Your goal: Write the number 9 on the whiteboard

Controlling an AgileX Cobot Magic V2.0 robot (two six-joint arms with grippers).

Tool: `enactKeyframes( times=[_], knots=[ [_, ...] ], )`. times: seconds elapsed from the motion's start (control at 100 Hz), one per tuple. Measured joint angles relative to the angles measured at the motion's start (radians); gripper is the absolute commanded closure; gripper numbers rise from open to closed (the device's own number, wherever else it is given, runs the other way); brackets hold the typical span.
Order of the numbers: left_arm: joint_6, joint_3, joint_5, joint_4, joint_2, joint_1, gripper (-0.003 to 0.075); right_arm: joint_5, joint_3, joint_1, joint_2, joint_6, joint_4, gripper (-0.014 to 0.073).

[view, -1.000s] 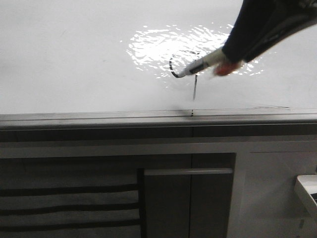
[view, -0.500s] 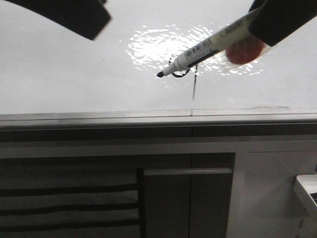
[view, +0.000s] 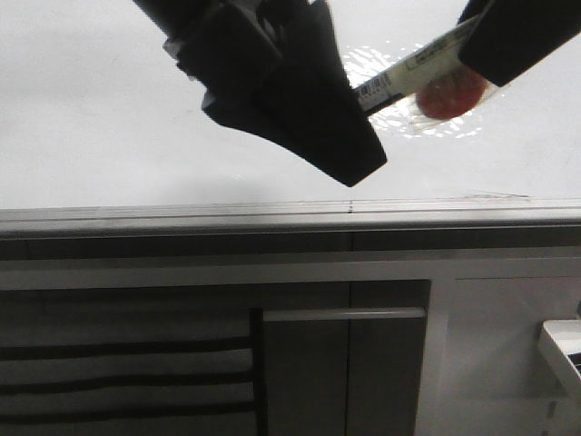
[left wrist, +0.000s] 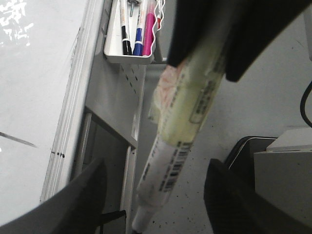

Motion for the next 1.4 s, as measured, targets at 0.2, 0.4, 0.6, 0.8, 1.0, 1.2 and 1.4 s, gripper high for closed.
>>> enactKeyframes(
  times=[0.2, 0.4, 0.6, 0.8, 1.0, 1.2, 1.4],
  knots=[
    [0.000, -0.002, -0.009, 0.000, 0.004, 0.000, 0.0555, 0.000, 0.000, 0.000, 0.000, 0.000, 0.007, 0.0648],
    [0.004, -0.002, -0.012, -0.002, 0.004, -0.002, 0.0680, -0.002, 0.000, 0.000, 0.000, 0.000, 0.009, 0.0648],
    [0.021, -0.002, -0.007, 0.004, 0.004, -0.004, 0.0736, 0.000, 0.000, 0.000, 0.000, -0.002, 0.009, 0.0522],
    [0.018, -0.002, 0.002, -0.002, 0.004, -0.004, 0.0741, 0.002, -0.004, 0.000, -0.002, 0.029, -0.002, 0.0218],
    [-0.174, -0.002, 0.004, 0.128, -0.050, 0.034, 0.0741, 0.046, -0.018, -0.062, -0.065, 0.238, -0.102, 0.0219],
    [-0.548, 0.004, 0.066, 0.390, -0.158, 0.120, 0.0741, 0.058, -0.020, -0.164, -0.164, 0.344, -0.140, 0.0219],
    [-0.836, 0.118, 0.078, 0.608, -0.290, 0.211, 0.0741, 0.073, -0.020, -0.191, -0.188, 0.353, -0.144, 0.0219]
  ],
)
